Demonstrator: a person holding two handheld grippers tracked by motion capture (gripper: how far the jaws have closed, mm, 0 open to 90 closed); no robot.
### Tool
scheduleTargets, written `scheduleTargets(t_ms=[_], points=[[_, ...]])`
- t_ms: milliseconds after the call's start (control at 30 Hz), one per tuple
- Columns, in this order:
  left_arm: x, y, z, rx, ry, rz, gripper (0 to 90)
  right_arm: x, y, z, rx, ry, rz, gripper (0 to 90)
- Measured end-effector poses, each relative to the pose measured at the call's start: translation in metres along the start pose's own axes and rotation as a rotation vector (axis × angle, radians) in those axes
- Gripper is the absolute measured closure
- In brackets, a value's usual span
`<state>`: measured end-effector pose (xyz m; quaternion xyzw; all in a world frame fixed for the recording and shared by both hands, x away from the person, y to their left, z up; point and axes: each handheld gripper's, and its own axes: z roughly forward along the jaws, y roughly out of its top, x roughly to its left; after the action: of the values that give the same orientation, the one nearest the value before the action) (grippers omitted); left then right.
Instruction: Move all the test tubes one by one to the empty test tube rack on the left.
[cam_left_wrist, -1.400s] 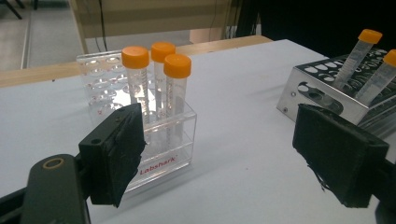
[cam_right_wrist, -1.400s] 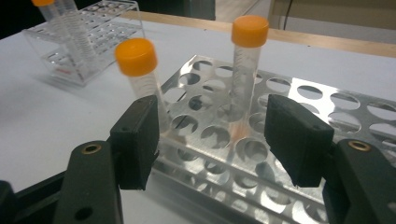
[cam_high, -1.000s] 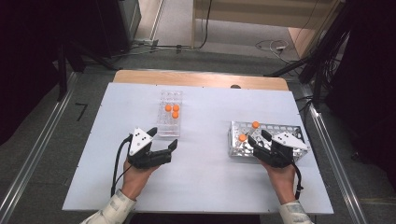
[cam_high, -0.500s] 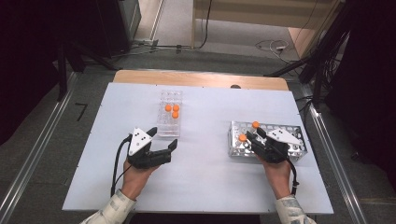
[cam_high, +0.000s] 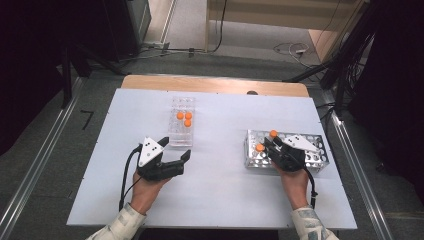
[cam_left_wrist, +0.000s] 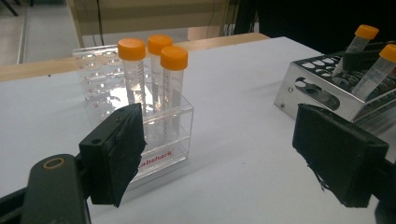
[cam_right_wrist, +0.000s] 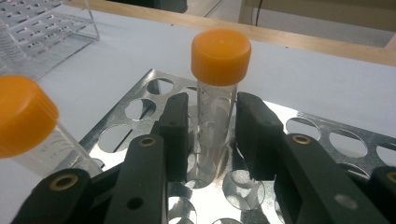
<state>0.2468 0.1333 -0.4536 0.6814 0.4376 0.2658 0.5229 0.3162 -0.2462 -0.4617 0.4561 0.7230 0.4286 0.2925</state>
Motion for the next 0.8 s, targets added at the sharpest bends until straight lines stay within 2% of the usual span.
scheduleTargets(t_ms=[167, 367, 800], points=[[0.0, -0.001, 0.001, 0.002, -0.002, -0.002, 17.0, 0.0, 0.0, 0.002, 0.002, -0.013, 0.002, 70.3], [0.0, 0.0, 0.0, 0.002, -0.002, 0.0, 17.1, -0.001, 0.001, -0.001, -0.016, -0.011, 0.001, 71.0], [-0.001, 0.0, 0.0, 0.003, -0.009, 0.003, 17.0, -0.001, 0.023, -0.037, -0.135, 0.003, 0.004, 71.4]])
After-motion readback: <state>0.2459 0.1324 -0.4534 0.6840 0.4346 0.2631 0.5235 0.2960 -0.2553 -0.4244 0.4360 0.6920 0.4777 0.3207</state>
